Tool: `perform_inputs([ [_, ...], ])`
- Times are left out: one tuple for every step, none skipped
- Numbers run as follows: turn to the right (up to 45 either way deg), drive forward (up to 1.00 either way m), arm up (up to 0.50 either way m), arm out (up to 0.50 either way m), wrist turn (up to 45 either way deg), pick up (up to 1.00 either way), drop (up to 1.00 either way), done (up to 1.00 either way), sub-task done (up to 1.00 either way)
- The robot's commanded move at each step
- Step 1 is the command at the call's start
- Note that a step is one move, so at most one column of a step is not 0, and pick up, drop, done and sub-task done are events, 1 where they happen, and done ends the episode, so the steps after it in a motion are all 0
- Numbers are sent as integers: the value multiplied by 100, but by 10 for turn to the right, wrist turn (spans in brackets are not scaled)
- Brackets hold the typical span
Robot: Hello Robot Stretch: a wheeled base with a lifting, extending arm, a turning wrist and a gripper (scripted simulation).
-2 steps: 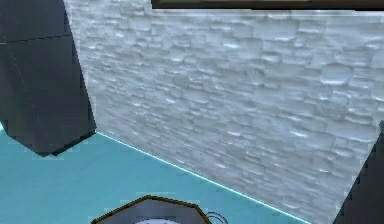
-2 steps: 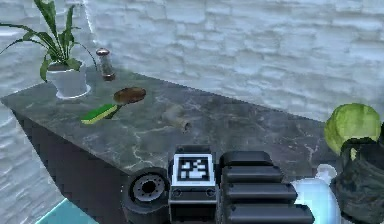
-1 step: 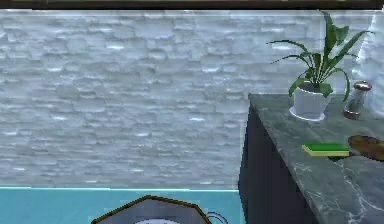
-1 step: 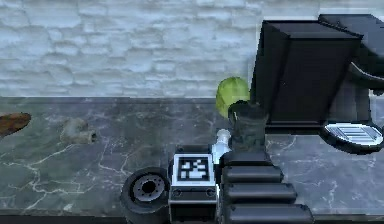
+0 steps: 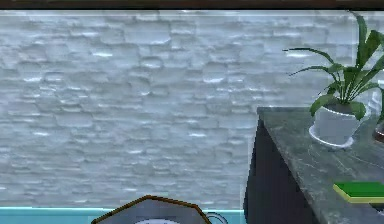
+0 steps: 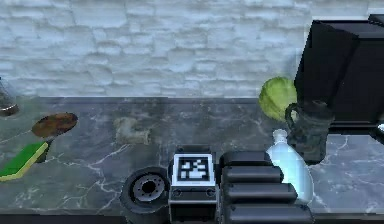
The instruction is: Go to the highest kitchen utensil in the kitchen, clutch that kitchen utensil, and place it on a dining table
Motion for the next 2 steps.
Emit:
perform_inputs([
  [-450,0,0,0,0,0,0,0,0],
  [-420,0,0,0,0,0,0,0,0],
])
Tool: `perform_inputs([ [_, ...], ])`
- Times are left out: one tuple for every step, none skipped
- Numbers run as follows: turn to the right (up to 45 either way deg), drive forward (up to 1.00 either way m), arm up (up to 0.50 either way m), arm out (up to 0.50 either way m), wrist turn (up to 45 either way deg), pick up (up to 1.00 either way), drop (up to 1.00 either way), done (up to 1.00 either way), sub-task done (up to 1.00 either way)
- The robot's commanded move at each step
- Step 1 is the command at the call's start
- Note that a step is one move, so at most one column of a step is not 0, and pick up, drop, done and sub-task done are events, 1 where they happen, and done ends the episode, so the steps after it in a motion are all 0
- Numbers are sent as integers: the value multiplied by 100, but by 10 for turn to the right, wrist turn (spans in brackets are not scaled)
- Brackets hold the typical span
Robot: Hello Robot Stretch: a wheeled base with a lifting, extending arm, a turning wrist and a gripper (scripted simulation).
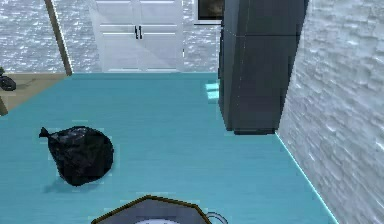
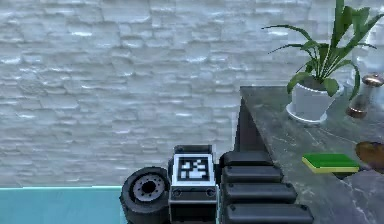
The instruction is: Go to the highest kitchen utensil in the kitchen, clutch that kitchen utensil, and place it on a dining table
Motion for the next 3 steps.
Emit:
perform_inputs([
  [0,20,0,0,0,0,0,0,0],
  [-60,0,0,0,0,0,0,0,0],
  [0,100,0,0,0,0,0,0,0],
])
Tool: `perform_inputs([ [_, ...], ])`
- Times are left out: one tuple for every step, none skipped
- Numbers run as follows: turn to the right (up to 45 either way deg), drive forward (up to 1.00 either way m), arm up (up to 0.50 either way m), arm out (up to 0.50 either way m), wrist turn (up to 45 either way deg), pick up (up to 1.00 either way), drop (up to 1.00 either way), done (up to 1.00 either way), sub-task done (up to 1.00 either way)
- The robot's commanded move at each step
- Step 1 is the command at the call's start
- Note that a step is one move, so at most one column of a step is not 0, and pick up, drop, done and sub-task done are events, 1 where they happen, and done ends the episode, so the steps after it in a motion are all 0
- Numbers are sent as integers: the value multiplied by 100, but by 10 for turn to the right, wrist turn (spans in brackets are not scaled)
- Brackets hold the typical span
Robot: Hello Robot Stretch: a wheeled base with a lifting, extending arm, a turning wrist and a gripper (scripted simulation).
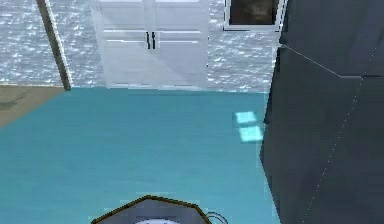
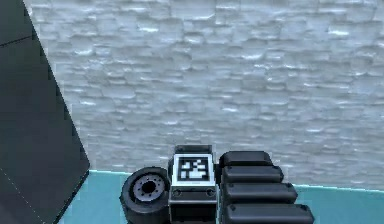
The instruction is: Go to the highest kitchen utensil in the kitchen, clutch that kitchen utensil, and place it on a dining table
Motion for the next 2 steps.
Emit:
perform_inputs([
  [-30,0,0,0,0,0,0,0,0],
  [0,85,0,0,0,0,0,0,0],
])
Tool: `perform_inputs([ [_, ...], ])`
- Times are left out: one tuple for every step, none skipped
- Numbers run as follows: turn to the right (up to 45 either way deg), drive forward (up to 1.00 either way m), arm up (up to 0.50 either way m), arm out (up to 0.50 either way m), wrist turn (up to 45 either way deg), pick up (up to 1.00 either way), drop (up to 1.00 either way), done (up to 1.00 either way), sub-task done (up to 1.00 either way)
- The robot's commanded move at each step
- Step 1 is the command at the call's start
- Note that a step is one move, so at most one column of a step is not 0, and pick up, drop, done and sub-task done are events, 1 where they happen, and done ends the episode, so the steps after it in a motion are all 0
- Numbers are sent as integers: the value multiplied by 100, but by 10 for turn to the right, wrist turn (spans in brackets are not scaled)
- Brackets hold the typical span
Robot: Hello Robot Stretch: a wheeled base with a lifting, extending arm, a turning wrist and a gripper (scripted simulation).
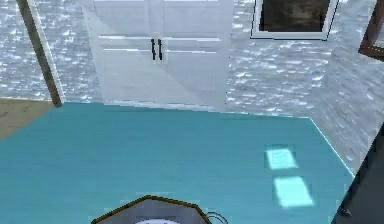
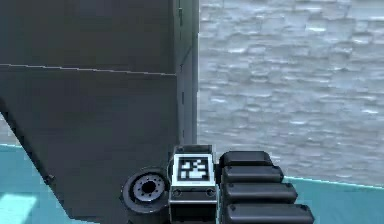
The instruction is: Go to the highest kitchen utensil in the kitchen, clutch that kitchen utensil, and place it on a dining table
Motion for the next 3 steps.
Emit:
perform_inputs([
  [-360,0,0,0,0,0,0,0,0],
  [0,45,0,0,0,0,0,0,0],
  [-420,0,0,0,0,0,0,0,0],
])
